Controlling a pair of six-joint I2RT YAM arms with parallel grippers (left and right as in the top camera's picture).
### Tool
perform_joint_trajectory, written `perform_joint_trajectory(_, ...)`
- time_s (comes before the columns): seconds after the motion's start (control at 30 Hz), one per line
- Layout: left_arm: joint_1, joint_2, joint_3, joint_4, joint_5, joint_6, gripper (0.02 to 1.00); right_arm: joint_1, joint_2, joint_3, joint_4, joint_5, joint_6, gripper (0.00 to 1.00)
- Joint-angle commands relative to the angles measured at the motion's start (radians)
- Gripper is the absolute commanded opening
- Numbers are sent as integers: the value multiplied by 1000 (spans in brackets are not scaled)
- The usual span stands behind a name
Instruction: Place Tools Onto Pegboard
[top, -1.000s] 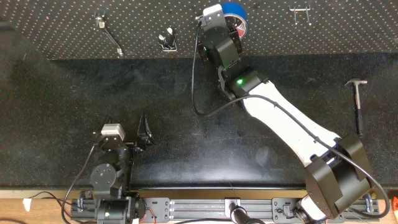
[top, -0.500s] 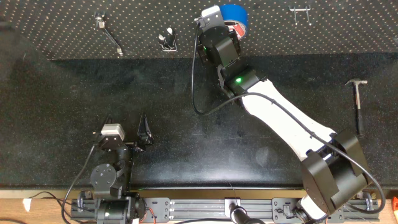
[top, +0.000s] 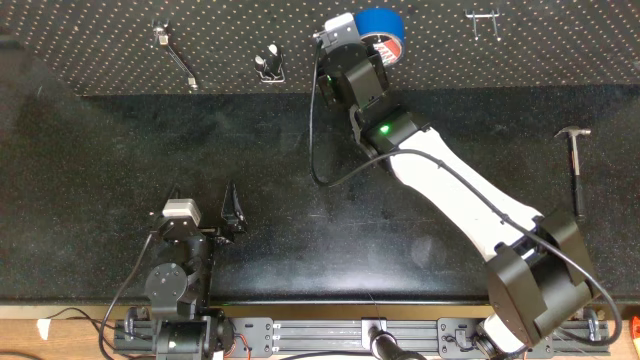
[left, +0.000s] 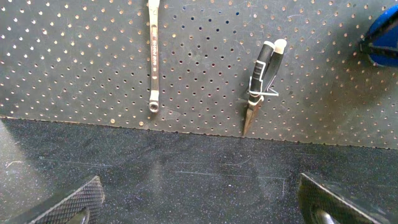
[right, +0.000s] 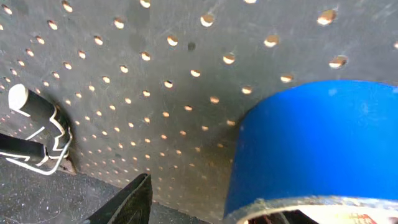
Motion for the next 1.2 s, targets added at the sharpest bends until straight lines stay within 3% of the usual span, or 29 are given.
perform_joint_trajectory(0.03, -3, -8, -2, -8, -14, -5, 996, 2, -46, 8, -23, -10, 1, 496)
perform_joint_trajectory(0.2, -3, -8, -2, -8, -14, -5, 996, 2, -51, 8, -51, -78, 0, 507)
perform_joint_trajectory(0.5, -3, -8, -2, -8, -14, -5, 996, 2, -179, 8, -318, -77, 0, 509)
perform_joint_trajectory(0.57, -3, -8, -2, -8, -14, -5, 993, -1, -235, 8, -583, -78, 1, 595)
perform_joint_trajectory(0.6, -3, -8, -2, -8, -14, -5, 998, -20, -259, 8, -739, -77, 27, 684)
perform_joint_trajectory(0.67, -3, -8, -2, -8, -14, -5, 996, -119, -289, -2, -969, -77, 129, 763)
perform_joint_trajectory(0.73, -3, -8, -2, -7, -14, -5, 996, -354, -311, -59, -1064, -78, 173, 987)
perform_joint_trajectory(0.77, -3, -8, -2, -7, -14, -5, 996, -443, -315, -88, -1064, -77, 165, 987)
perform_joint_trajectory(0.83, -3, -8, -2, -8, -14, -5, 996, -656, -323, -158, -1064, -78, 89, 985)
perform_joint_trajectory(0.9, -3, -8, -2, -8, -14, -5, 996, -853, -317, -210, -1040, -95, -56, 982)
perform_joint_trajectory(1.0, -3, -8, -2, -8, -14, -5, 998, -1083, -296, -238, -982, -238, -317, 980)
perform_joint_trajectory(1.07, -3, -8, -2, -7, -14, -5, 996, -1188, -263, -238, -947, -325, -443, 980)
perform_joint_trajectory(1.2, -3, -8, -2, -8, -14, -5, 996, -1231, -146, -238, -870, -341, -516, 980)
